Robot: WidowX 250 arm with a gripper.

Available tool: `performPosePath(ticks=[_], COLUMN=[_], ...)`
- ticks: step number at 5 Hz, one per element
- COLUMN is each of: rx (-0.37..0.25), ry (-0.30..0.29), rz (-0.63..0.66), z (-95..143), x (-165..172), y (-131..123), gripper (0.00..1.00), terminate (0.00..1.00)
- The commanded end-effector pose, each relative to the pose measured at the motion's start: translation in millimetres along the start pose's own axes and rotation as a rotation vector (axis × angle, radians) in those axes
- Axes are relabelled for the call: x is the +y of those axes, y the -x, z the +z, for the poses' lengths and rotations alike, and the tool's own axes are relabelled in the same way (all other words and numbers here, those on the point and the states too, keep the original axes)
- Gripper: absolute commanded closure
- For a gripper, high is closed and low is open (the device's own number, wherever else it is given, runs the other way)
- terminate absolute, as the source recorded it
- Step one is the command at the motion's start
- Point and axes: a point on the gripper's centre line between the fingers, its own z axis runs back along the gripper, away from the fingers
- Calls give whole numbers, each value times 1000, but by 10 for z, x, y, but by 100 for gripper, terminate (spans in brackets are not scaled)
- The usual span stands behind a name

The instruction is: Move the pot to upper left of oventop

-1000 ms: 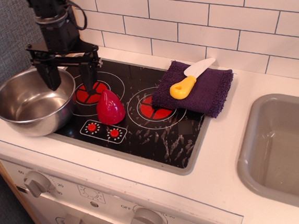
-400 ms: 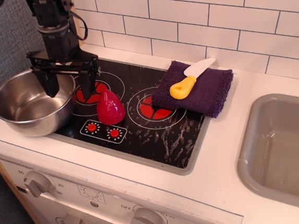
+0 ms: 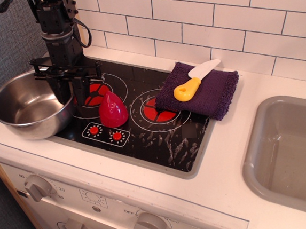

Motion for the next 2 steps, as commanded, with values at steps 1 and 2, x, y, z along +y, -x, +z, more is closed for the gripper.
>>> performPosePath(ticks=[1,2], rx=[-49,-66], ry=[-7,-13], rz=[8,7], z=[156,221], x=[32,22], y=[5,42], gripper=[100,100], terminate=[0,0])
